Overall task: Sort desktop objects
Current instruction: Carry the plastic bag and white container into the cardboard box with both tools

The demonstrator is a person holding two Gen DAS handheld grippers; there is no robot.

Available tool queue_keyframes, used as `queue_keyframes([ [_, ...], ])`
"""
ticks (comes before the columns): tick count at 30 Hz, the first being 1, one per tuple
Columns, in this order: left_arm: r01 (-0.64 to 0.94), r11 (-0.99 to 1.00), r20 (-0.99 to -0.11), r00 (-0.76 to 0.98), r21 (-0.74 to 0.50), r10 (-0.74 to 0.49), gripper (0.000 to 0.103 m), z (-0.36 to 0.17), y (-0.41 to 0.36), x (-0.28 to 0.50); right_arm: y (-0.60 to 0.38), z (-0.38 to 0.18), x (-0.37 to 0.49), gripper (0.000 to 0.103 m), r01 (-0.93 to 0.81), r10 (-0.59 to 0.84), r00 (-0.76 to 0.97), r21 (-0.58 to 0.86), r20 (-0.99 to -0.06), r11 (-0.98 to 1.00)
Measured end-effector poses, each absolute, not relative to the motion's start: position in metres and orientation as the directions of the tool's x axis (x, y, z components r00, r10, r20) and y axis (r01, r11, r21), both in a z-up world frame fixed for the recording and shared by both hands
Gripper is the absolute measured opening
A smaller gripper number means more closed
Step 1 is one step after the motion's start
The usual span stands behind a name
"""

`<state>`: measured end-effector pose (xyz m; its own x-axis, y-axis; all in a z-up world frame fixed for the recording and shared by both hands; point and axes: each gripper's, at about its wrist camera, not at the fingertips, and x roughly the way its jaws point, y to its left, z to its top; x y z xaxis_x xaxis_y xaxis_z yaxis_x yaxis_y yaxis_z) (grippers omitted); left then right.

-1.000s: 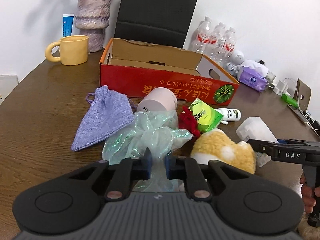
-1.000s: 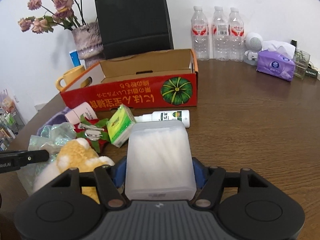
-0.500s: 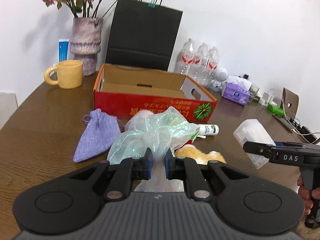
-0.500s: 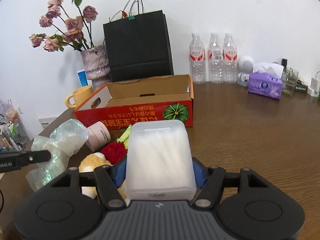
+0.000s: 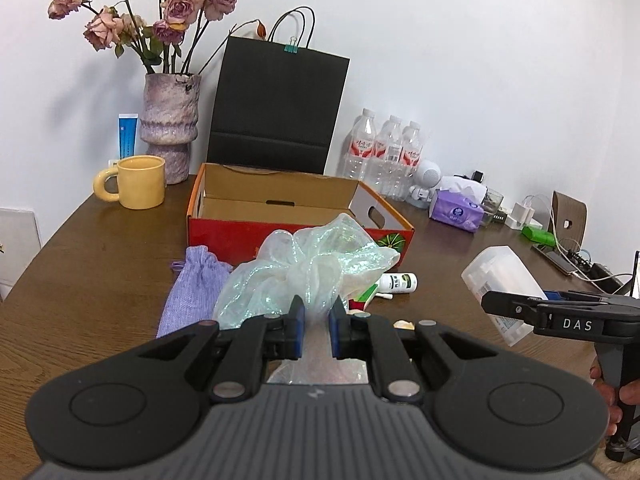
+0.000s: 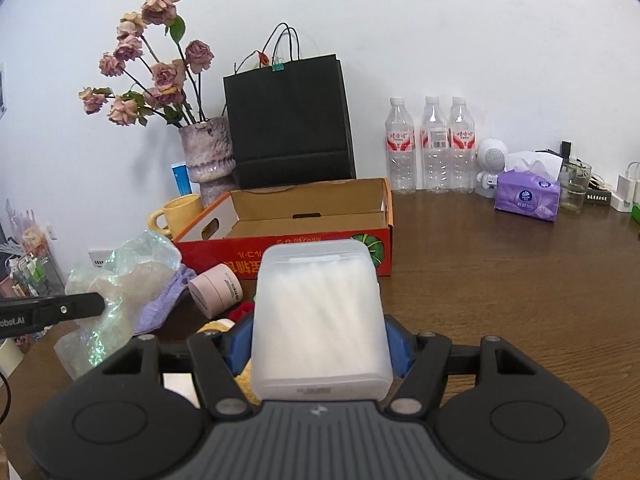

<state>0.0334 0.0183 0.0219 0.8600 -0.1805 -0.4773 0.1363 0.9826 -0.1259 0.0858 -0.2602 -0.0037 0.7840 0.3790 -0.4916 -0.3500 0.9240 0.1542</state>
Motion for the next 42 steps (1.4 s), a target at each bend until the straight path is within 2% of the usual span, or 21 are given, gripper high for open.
queue_keyframes([
  [11, 0.157, 0.975, -0.464, 0.859, -0.159, -0.215, 0.013, 0.038, 0.027, 0.051, -0.252, 0.017, 0.099, 0.064, -0.383, 0.401, 0.781, 0.14, -0.479, 0.913],
  [21, 0.15, 0.977, -0.42, 0.885, -0.154, -0.203, 0.013, 0.097, 0.039, 0.151, -0.21, 0.076, 0.208, 0.064, -0.417, 0.425, 0.776, 0.126, -0.466, 0.9],
  [26, 0.116, 0.982, -0.479, 0.86, -0.152, -0.176, 0.013, 0.093, 0.037, 0.232, -0.172, 0.076, 0.293, 0.064, -0.411, 0.401, 0.745, 0.107, -0.533, 0.905],
  [31, 0.027, 0.987, -0.591, 0.799, -0.156, -0.115, 0.013, 0.053, 0.042, 0.323, -0.135, 0.033, 0.375, 0.064, -0.371, 0.322, 0.719, 0.052, -0.616, 0.927],
  [34, -0.025, 0.988, -0.655, 0.751, -0.152, -0.081, 0.013, 0.024, 0.046, 0.368, -0.12, 0.003, 0.417, 0.064, -0.354, 0.305, 0.679, 0.067, -0.668, 0.933],
  [42, -0.068, 0.993, -0.73, 0.683, -0.096, -0.024, 0.013, -0.03, 0.041, 0.433, -0.092, -0.048, 0.474, 0.064, -0.332, 0.263, 0.597, 0.065, -0.758, 0.941],
])
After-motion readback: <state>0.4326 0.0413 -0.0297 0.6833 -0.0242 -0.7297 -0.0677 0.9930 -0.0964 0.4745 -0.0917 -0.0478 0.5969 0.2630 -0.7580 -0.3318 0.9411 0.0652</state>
